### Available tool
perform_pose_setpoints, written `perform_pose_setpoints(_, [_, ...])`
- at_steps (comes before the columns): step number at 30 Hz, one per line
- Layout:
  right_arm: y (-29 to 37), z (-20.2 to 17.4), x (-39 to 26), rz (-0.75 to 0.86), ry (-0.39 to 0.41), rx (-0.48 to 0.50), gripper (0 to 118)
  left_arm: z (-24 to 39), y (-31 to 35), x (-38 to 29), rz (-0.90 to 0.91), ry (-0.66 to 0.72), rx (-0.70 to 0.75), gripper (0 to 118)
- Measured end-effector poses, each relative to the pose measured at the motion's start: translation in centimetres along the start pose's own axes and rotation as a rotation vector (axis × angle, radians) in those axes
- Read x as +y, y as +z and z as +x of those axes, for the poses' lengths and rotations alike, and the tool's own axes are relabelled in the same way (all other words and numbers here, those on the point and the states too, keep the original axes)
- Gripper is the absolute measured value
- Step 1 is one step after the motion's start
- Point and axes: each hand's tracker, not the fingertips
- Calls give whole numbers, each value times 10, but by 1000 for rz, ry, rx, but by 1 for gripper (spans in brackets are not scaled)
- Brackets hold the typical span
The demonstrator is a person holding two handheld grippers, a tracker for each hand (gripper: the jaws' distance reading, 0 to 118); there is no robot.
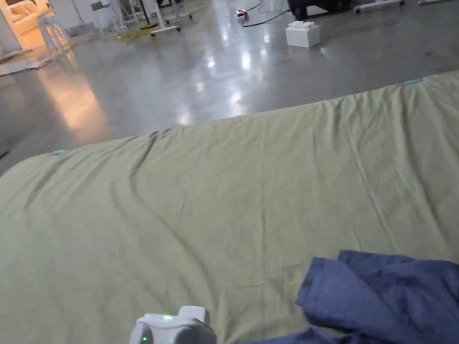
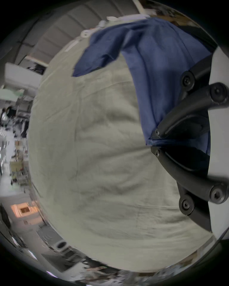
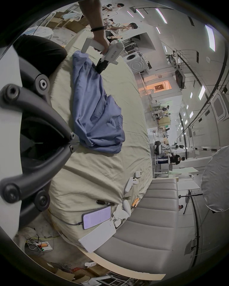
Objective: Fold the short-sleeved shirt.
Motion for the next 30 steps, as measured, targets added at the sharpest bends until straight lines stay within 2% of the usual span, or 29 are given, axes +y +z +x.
perform_pose_setpoints(2, [-29, 2, 31, 40, 29, 45, 0, 2, -3, 4, -31, 9, -9, 8])
perform_pose_setpoints(5, [-99, 2, 86, -6, 120, 125, 2, -9, -5, 15, -82, 25, -50, 8])
perform_pose_setpoints(6, [-128, 1, 104, -33, 153, 160, 13, -15, -7, 18, -101, 49, -81, 8])
perform_pose_setpoints(7, [-163, 0, 121, -78, 167, 167, 37, -21, -9, 21, -119, 81, -111, 8])
perform_pose_setpoints(8, [-187, -3, 133, -85, 192, 159, 75, -29, -11, 25, -131, 108, -131, 8])
perform_pose_setpoints(9, [-213, -8, 145, -76, 237, 141, 95, -33, -13, 26, -138, 129, -143, 8])
perform_pose_setpoints(10, [-242, -13, 156, -99, 292, 146, 102, -35, -14, 25, -136, 130, -157, 8])
perform_pose_setpoints(12, [-301, -20, 169, -244, 393, 182, 100, -41, -13, 23, -123, 124, -168, 8])
perform_pose_setpoints(14, [-353, -26, 167, -383, 454, 167, 100, -46, -14, 20, -114, 140, -189, 7])
perform_pose_setpoints(18, [-406, -36, 150, -479, 556, 147, 92, -49, -13, 16, -96, 184, -208, 7])
perform_pose_setpoints(21, [-416, -41, 137, -507, 555, 188, 88, -49, -14, 17, -96, 178, -215, 7])
perform_pose_setpoints(23, [-423, -46, 127, -564, 607, 181, 77, -47, -14, 17, -97, 167, -213, 7])
perform_pose_setpoints(26, [-418, -46, 127, -528, 570, 213, 62, -41, -13, 17, -95, 137, -190, 7])
perform_pose_setpoints(28, [-409, -51, 125, -510, 556, 258, 58, -39, -12, 16, -87, 129, -178, 7])
perform_pose_setpoints(29, [-404, -57, 123, -485, 598, 231, 35, -38, -11, 14, -65, 129, -172, 7])
perform_pose_setpoints(30, [-400, -58, 120, -488, 598, 219, 8, -37, -10, 12, -54, 129, -166, 7])
